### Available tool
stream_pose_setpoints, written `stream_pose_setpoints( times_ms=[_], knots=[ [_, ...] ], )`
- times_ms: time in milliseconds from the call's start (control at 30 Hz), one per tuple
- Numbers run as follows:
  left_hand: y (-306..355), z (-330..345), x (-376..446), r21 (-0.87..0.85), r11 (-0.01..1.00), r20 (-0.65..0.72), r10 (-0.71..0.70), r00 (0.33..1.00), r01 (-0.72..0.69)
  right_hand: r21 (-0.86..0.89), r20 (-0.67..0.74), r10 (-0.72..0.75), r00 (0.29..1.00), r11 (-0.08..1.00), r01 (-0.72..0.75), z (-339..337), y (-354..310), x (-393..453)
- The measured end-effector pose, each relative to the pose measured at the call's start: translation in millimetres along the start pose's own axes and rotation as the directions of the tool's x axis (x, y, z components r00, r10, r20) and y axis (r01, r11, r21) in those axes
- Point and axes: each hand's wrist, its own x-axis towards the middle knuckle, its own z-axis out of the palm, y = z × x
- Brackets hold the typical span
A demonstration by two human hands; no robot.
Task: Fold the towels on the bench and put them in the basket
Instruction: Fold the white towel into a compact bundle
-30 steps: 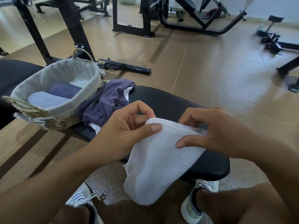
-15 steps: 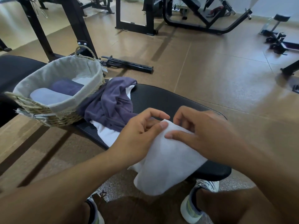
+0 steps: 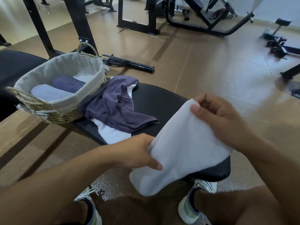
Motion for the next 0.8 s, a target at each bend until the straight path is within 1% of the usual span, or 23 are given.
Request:
stream_pose_setpoints(
  times_ms=[67,133,200,233,300,333,367,400,433,467,500,533,567,600,667,700,800],
  knots=[
    [-0.1,-12.3,-4.5,0.035,0.999,0.073,-0.031,0.997,0.029,-0.009,-0.108,0.099,0.989,0.995,-0.101,-11.7,3.8,4.7],
    [-0.2,-28.0,-9.3,0.021,0.998,0.157,-0.055,0.986,0.053,-0.056,-0.167,0.227,0.960,0.969,-0.239,-24.5,12.8,8.7],
    [-0.3,-44.2,-12.9,-0.005,0.998,0.240,-0.066,0.968,0.069,-0.076,-0.145,0.363,0.921,0.924,-0.376,-34.3,23.9,9.1],
    [-0.7,-51.5,-14.3,-0.029,0.996,0.263,-0.072,0.962,0.082,-0.065,-0.120,0.410,0.904,0.905,-0.420,-37.5,29.2,8.8],
    [-2.5,-63.8,-14.3,-0.113,0.987,0.248,-0.079,0.965,0.110,-0.005,-0.103,0.460,0.882,0.887,-0.462,-42.9,38.2,9.2],
    [-3.6,-67.3,-12.7,-0.160,0.980,0.200,-0.085,0.976,0.118,0.023,-0.106,0.477,0.872,0.878,-0.478,-45.6,42.1,10.0],
    [-5.7,-69.3,-9.5,-0.202,0.972,0.117,-0.098,0.988,0.120,0.031,-0.110,0.499,0.859,0.866,-0.499,-48.3,46.3,11.0],
    [-9.5,-69.8,-4.6,-0.230,0.967,-0.003,-0.113,0.994,0.109,0.004,-0.119,0.526,0.842,0.849,-0.529,-50.9,52.2,12.3],
    [-14.6,-68.9,1.2,-0.229,0.969,-0.146,-0.128,0.981,0.092,-0.070,-0.127,0.547,0.828,0.827,-0.557,-53.4,60.2,13.0],
    [-20.8,-68.0,7.1,-0.171,0.983,-0.302,-0.121,0.946,0.071,-0.182,-0.125,0.563,0.817,0.797,-0.576,-55.5,70.3,13.6],
    [-25.8,-67.0,12.6,-0.050,0.997,-0.440,-0.072,0.895,0.056,-0.294,-0.110,0.578,0.809,0.758,-0.582,-56.7,79.3,13.5],
    [-31.0,-66.2,18.0,0.085,0.995,-0.533,0.002,0.846,0.052,-0.388,-0.091,0.593,0.800,0.719,-0.577,-57.1,86.9,13.4],
    [-35.2,-65.0,22.3,0.178,0.983,-0.583,0.068,0.810,0.045,-0.452,-0.079,0.606,0.791,0.686,-0.570,-57.2,93.5,14.0],
    [-38.1,-64.4,25.3,0.209,0.977,-0.602,0.101,0.792,0.034,-0.500,-0.071,0.617,0.784,0.658,-0.564,-57.7,99.1,15.1],
    [-42.2,-62.1,29.9,0.189,0.982,-0.586,0.093,0.805,0.024,-0.583,-0.053,0.625,0.779,0.614,-0.532,-58.4,104.1,18.4],
    [-44.3,-60.1,32.8,0.206,0.978,-0.570,0.087,0.817,0.040,-0.604,-0.049,0.627,0.778,0.602,-0.523,-58.7,105.3,20.3],
    [-48.4,-55.5,41.0,0.307,0.949,-0.547,0.117,0.829,0.069,-0.584,-0.054,0.630,0.775,0.610,-0.536,-59.1,109.6,24.5]
  ],
)
